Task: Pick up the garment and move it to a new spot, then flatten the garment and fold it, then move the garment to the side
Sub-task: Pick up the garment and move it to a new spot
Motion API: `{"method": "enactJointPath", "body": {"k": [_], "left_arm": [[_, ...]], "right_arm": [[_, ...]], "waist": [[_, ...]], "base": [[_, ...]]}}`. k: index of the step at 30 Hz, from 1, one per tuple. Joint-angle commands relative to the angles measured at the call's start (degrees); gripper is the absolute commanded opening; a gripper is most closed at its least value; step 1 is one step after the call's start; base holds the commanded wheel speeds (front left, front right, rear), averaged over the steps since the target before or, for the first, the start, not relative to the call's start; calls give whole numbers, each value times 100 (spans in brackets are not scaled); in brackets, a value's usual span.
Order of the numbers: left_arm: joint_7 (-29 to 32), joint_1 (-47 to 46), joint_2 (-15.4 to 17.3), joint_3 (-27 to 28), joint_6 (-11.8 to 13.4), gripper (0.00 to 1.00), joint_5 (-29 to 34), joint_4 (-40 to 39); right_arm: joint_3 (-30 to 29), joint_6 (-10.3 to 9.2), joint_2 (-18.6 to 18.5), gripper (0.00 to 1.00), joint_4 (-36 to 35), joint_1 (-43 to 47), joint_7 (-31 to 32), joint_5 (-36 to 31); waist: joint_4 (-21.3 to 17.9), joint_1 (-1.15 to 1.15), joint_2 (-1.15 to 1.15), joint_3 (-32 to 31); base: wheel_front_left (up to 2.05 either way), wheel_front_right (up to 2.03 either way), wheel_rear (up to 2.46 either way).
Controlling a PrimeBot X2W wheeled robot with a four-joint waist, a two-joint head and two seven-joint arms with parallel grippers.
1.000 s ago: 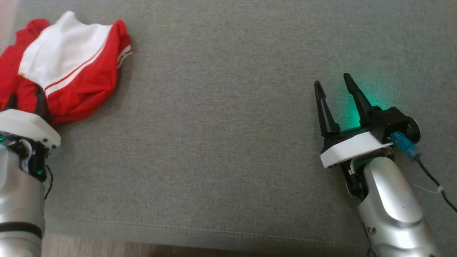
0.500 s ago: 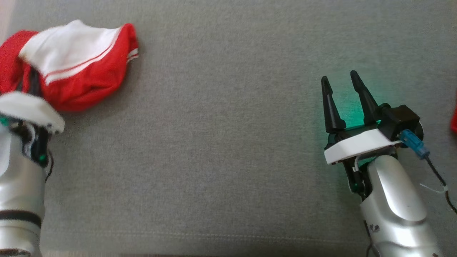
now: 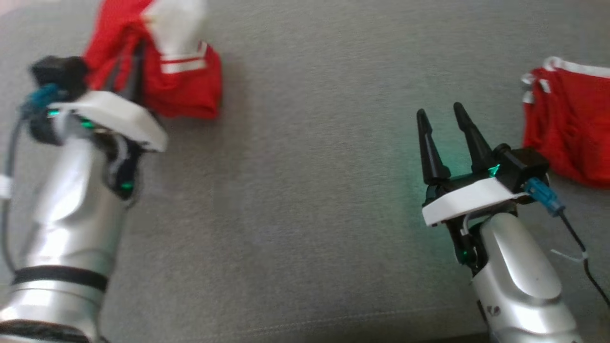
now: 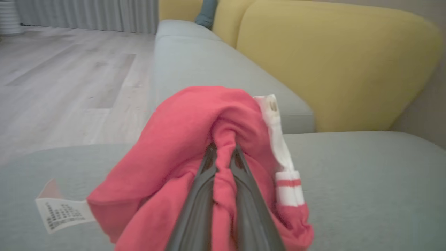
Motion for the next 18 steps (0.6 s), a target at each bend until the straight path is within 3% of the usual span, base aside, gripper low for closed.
{"method": "enactJointPath", "body": {"k": [1, 9, 14, 15, 16, 17, 18], "left_arm": [[-51, -247, 130, 94, -34, 0, -36, -216], [-119, 119, -745, -704, -34, 0, -219, -284], [-126, 454, -901, -726, -4, 0, -125, -350], [-126, 548, -911, -688, 28, 41, -66, -366], [-126, 644, -916, -614, 88, 91, -8, -410], [-127, 747, -915, -526, 160, 100, 52, -464], [-127, 867, -916, -429, 220, 100, 101, -522]], "right_arm": [[148, 19, 41, 100, -160, -13, -37, 55], [230, 19, 41, 100, -172, 107, -37, 159], [183, 19, 41, 100, -113, 185, -37, 92], [181, 19, 41, 100, -97, 196, -37, 78], [187, 19, 41, 100, -81, 206, -37, 69], [194, 19, 41, 100, -67, 215, -37, 61], [201, 19, 41, 100, -50, 226, -37, 48]], "waist": [[-188, 0, 0, -102], [-461, 0, 0, -187], [-331, 0, 0, -256], [-284, 0, 0, -278], [-238, 0, 0, -302], [-186, 0, 0, -327], [-127, 0, 0, -358]], "base": [[0, 0, 0], [0, 0, 0], [0, 0, 0], [0, 0, 0], [0, 0, 0], [0, 0, 0], [0, 0, 0]]}}
